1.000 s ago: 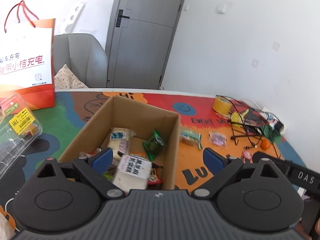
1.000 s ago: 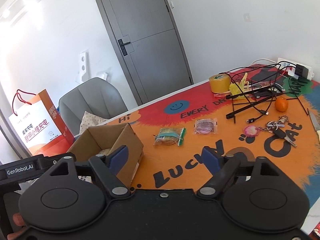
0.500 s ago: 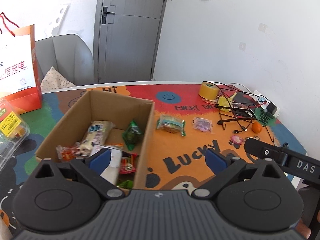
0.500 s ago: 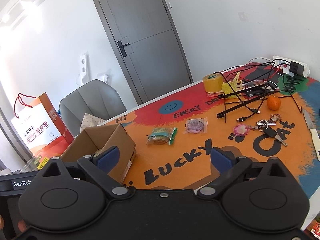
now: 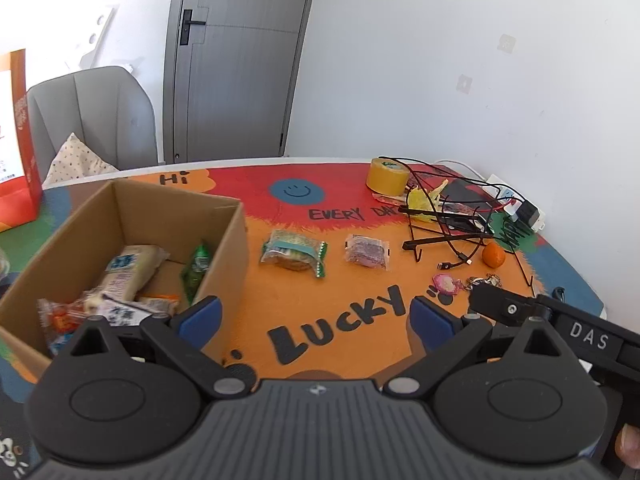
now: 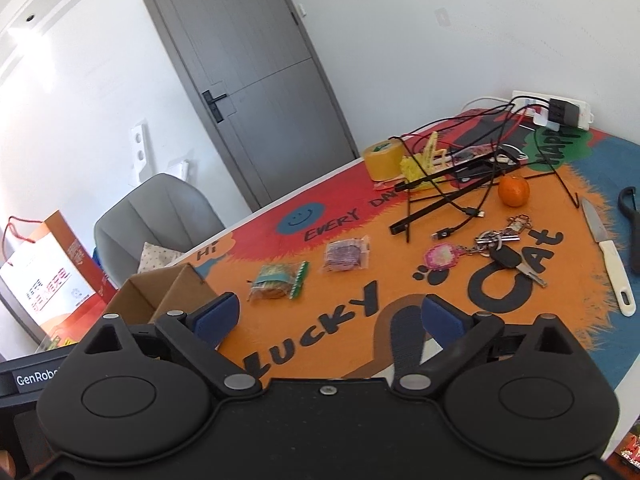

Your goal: Organize snacks

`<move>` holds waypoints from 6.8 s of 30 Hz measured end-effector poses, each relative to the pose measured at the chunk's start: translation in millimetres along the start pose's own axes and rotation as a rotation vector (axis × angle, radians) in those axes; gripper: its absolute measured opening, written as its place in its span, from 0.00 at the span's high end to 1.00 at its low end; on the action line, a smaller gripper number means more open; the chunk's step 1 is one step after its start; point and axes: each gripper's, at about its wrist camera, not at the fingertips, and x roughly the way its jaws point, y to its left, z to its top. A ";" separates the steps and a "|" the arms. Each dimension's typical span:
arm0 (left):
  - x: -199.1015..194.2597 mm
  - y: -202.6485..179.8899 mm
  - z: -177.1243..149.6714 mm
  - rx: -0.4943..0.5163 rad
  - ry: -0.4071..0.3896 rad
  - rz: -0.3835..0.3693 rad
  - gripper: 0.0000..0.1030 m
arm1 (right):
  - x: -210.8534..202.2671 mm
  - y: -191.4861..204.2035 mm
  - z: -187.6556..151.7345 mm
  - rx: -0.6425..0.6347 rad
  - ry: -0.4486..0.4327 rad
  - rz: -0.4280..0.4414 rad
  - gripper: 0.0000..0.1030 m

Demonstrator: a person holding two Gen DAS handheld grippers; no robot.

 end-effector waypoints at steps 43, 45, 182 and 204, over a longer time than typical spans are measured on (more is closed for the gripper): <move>176.5 0.8 34.3 -0.093 0.077 0.220 0.07 | 121.6 -49.0 40.0 0.071 0.105 0.030 0.15; 184.8 1.0 35.1 -0.088 0.083 0.231 0.07 | 128.0 -48.5 41.9 0.067 0.112 0.028 0.15; -50.0 201.1 34.1 -0.269 -0.069 0.182 0.06 | 60.0 195.8 2.7 -0.187 0.102 0.126 0.38; -97.5 155.0 11.5 -0.062 -0.065 0.139 0.03 | -9.9 161.7 -9.2 -0.201 0.040 0.113 0.07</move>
